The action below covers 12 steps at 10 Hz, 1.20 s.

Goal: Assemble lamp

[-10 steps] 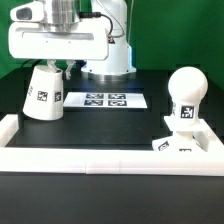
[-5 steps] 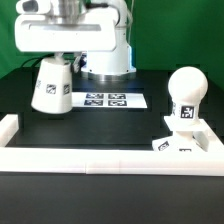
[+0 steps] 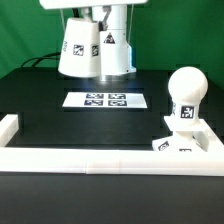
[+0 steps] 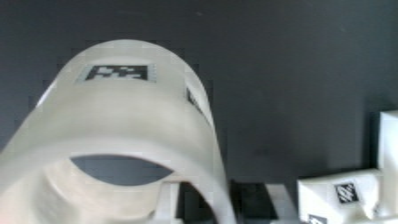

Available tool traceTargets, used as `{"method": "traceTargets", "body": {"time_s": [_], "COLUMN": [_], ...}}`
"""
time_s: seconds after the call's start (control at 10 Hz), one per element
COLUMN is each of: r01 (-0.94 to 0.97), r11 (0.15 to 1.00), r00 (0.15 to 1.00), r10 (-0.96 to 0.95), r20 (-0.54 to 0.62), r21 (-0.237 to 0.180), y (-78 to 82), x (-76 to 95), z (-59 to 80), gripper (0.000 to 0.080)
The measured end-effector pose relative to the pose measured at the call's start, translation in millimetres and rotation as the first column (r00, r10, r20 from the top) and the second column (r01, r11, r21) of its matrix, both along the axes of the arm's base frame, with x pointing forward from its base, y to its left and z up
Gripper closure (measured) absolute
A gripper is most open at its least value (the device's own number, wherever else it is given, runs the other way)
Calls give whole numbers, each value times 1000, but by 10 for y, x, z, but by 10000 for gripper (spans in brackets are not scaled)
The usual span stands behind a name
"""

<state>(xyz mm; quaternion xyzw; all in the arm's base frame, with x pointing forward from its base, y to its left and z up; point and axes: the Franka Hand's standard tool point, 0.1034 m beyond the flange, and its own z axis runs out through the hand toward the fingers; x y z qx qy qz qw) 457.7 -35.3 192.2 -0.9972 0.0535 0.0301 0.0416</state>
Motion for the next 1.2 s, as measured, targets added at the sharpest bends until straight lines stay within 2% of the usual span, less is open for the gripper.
{"method": "traceTargets", "body": {"time_s": [0.2,0.5,0.7,0.9,1.1,1.2], "r01": [1,13,11,29,50,45], "r11": [1000,1000,1000,999,999,999], "r00": [1000,1000,999,999,999,999], "r10": [-1,-13,-10,-29,-50,-45], "r20": [-10,-26,-45,-29,-11,-10], "r21": [0,3,21,16,7,2], "y": [-49,-4,240,478,718,773], "x": [-54,-59,164,467,725,759], "z": [-66,-38,273,480,563,551], "gripper": [755,755,755,755,755,755]}}
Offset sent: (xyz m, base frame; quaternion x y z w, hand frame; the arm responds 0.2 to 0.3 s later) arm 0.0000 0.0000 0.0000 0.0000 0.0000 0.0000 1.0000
